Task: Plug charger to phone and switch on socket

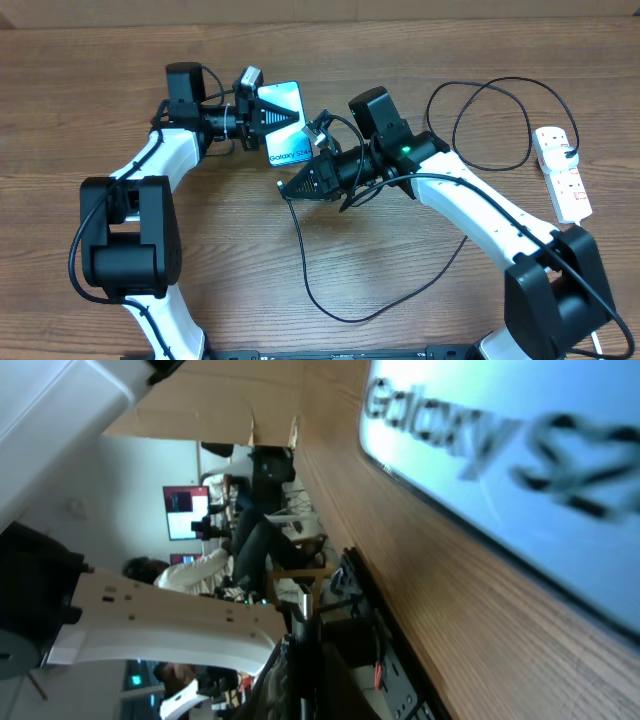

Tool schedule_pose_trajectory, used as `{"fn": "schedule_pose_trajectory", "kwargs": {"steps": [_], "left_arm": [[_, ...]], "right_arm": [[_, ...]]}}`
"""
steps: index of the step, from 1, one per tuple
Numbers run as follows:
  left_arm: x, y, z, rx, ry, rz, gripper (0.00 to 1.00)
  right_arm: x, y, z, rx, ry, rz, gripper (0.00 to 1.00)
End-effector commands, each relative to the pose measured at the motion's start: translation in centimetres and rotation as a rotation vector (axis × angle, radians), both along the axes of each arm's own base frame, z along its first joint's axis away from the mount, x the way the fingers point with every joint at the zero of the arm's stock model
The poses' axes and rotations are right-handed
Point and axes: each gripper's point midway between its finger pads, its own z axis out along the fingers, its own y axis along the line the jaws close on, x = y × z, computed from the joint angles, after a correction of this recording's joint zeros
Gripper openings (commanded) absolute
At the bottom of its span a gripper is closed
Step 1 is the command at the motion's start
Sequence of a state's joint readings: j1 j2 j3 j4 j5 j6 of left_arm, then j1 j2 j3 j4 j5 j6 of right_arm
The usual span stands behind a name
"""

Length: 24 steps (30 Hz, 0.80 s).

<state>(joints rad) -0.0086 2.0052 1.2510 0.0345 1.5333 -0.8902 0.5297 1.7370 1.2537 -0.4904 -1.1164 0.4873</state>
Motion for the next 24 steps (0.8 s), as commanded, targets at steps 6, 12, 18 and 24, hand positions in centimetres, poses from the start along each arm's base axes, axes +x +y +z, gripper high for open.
{"fn": "schedule_pose_trajectory", "kwargs": {"steps": [6,12,18,24], "left_arm": [[-0.1,-0.2,1.2,-0.023,-0.025,-0.031,0.04],[-0.1,0.0,1.4,-0.03,-0.057,-0.036,0.04],[0.1,0.3,1.5,-0.03,-0.064,-0.028,0.04],[0.1,0.3,1.5,-0.029,-0.07,-0.028,0.04]], "right_arm": [[1.2,-0.9,0.7,-0.048,-0.119,-0.071,0.04],[3.4,-1.4,0.3,-0.086,-0.177,-0.152,0.04],[4.7,-1.9,-0.2,-0.102,-0.195,-0.19,0.04],[5.2,-2.0,-0.9,-0.124,-0.201,-0.207,0.04]]}}
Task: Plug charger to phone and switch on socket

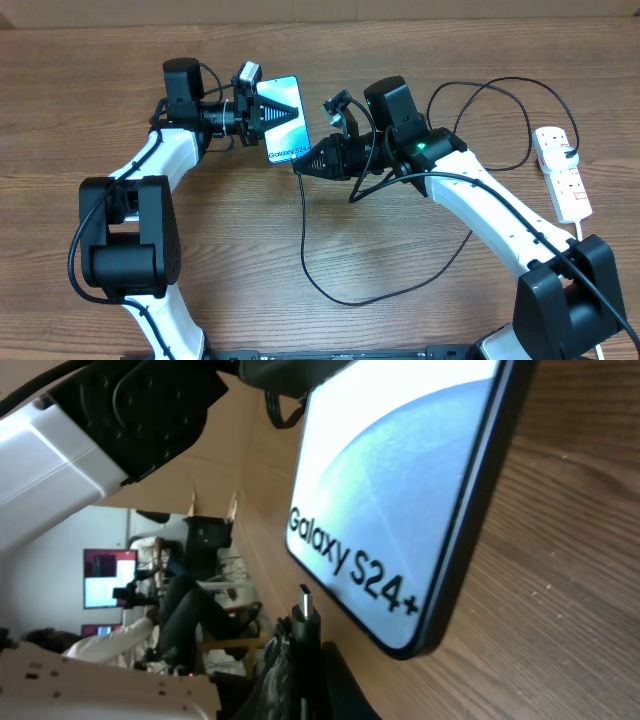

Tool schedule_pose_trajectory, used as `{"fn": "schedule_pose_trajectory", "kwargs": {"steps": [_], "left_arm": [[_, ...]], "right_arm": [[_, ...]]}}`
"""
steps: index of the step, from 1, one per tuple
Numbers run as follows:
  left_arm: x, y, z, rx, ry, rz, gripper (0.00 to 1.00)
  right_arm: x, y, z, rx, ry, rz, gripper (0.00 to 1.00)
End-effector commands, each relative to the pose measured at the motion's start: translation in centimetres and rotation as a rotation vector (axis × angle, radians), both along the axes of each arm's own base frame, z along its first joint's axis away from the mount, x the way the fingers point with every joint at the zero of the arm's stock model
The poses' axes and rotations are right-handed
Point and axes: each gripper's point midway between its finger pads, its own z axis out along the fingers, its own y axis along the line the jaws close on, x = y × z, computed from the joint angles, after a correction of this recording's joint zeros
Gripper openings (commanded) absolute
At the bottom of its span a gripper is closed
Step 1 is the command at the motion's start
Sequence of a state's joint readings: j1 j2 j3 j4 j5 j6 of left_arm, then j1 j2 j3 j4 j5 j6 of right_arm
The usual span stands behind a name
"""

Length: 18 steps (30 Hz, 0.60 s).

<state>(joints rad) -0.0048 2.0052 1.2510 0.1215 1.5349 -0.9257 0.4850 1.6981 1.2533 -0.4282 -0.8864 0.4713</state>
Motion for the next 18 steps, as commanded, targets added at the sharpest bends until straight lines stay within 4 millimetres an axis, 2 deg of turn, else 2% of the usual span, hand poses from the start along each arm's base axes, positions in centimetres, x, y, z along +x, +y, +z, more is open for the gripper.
{"fn": "schedule_pose_trajectory", "kwargs": {"steps": [1,10,18], "left_arm": [[-0.4,0.2,0.9,-0.026,-0.018,-0.032,0.04],[-0.4,0.2,0.9,-0.026,-0.021,-0.032,0.04],[-0.4,0.2,0.9,-0.026,-0.021,-0.032,0.04]], "right_arm": [[0.5,-0.2,-0.6,-0.022,-0.013,-0.023,0.04],[-0.7,0.5,-0.9,-0.024,0.01,0.01,0.04],[-1.3,0.2,-1.5,-0.048,0.054,0.011,0.04]]}}
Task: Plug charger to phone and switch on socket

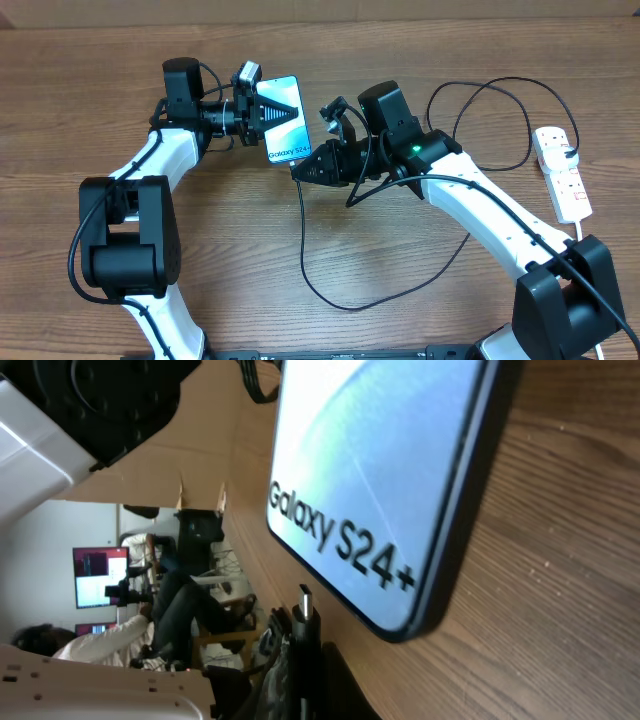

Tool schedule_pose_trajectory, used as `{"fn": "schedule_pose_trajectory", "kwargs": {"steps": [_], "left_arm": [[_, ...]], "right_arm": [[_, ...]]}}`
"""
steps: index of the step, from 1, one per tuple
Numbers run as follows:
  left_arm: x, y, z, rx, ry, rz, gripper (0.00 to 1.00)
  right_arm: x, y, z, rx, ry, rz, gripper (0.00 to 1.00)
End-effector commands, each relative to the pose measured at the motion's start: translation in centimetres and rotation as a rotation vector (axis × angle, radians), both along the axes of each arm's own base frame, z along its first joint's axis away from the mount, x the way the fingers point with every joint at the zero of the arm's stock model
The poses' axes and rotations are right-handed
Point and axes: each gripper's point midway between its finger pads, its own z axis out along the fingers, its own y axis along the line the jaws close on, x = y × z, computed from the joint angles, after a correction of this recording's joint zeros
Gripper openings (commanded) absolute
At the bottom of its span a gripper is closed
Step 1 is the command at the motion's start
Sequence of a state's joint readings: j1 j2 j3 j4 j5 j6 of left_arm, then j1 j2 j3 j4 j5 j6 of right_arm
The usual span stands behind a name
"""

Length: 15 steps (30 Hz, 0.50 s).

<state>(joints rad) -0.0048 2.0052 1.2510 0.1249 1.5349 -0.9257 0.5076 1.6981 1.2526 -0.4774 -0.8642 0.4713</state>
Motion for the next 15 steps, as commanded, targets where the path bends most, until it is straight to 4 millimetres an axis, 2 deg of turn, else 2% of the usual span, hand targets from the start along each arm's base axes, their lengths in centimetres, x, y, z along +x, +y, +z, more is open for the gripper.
{"fn": "schedule_pose_trajectory", "kwargs": {"steps": [1,15], "left_arm": [[-0.42,0.18,0.9,-0.026,-0.017,-0.032,0.04],[-0.3,0.18,0.82,-0.021,-0.017,-0.025,0.04]], "right_arm": [[-0.28,-0.02,-0.66,-0.01,0.018,0.004,0.04],[-0.08,0.1,-0.5,-0.004,0.034,-0.014,0.04]]}}
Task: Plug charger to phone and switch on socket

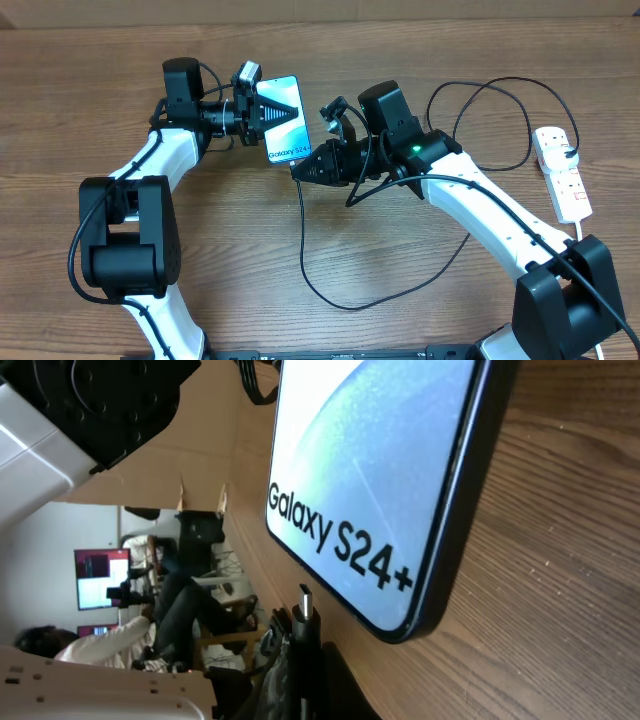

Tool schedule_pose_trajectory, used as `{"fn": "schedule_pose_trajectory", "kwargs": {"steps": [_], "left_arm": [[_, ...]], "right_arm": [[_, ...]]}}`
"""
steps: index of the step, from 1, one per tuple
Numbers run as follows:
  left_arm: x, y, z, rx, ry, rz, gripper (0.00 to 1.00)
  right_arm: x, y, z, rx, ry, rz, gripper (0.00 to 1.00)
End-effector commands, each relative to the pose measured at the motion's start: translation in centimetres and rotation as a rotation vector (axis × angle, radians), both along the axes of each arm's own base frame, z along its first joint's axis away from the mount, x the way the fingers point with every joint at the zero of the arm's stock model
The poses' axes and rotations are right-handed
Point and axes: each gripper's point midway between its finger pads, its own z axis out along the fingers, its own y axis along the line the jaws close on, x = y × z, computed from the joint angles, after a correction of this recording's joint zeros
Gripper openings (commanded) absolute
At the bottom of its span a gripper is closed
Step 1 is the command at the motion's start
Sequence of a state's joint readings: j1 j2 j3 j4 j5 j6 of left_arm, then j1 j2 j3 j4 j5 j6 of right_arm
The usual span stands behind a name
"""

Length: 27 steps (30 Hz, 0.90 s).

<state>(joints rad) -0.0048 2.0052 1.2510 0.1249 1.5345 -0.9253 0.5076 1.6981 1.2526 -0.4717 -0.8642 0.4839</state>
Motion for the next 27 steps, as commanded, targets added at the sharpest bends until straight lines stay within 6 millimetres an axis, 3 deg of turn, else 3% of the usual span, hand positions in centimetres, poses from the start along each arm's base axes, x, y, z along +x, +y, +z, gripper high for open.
{"fn": "schedule_pose_trajectory", "kwargs": {"steps": [1,7,27], "left_arm": [[-0.3,0.2,0.8,-0.022,-0.017,-0.026,0.04],[-0.3,0.2,0.8,-0.022,-0.017,-0.026,0.04],[-0.3,0.2,0.8,-0.021,-0.017,-0.025,0.04]], "right_arm": [[-0.1,0.1,-0.6,-0.006,0.028,-0.008,0.04],[0.2,-0.4,-1.4,-0.053,0.069,-0.064,0.04],[0.9,0.0,-0.7,-0.021,0.071,-0.088,0.04]]}}
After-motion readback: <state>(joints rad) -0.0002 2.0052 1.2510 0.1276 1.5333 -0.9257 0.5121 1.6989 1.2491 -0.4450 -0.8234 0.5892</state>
